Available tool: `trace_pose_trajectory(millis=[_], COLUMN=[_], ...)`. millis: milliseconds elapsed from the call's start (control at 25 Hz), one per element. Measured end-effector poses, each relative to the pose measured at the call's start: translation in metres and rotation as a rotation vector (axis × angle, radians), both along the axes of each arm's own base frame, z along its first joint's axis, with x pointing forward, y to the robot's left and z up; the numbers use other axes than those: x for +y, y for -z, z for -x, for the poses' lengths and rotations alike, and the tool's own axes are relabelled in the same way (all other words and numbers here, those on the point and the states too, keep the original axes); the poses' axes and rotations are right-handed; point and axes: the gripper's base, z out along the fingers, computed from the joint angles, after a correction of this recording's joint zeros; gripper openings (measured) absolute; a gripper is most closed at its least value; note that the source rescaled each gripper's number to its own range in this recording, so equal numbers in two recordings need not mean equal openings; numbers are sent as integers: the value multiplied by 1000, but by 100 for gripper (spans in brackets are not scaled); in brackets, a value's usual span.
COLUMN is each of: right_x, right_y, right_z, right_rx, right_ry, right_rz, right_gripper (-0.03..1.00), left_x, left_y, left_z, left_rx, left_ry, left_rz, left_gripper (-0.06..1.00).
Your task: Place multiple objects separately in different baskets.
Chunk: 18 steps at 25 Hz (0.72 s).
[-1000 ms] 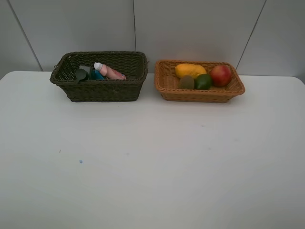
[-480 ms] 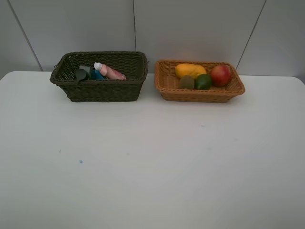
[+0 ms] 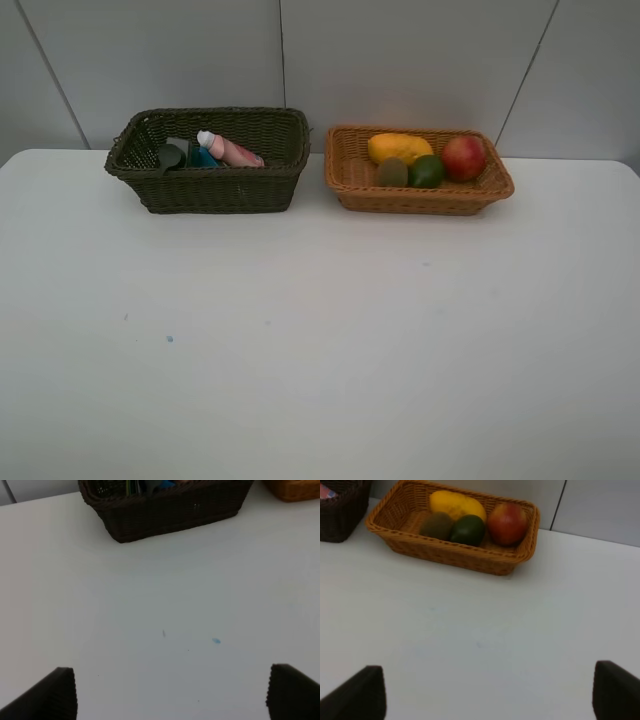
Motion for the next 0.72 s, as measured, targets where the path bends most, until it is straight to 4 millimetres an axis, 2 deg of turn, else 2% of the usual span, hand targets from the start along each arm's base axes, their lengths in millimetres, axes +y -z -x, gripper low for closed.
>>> trace_pose_trajectory(millis=[720], right_x=[0], right_y=[0], right_z=[0], right_rx=[0], right_ry=[0], right_rz=[0], right_gripper=[100], left_x=[0], left_y=[0], left_z=[0], left_rx=[0], left_ry=[0], left_rz=[0], left_gripper=[100])
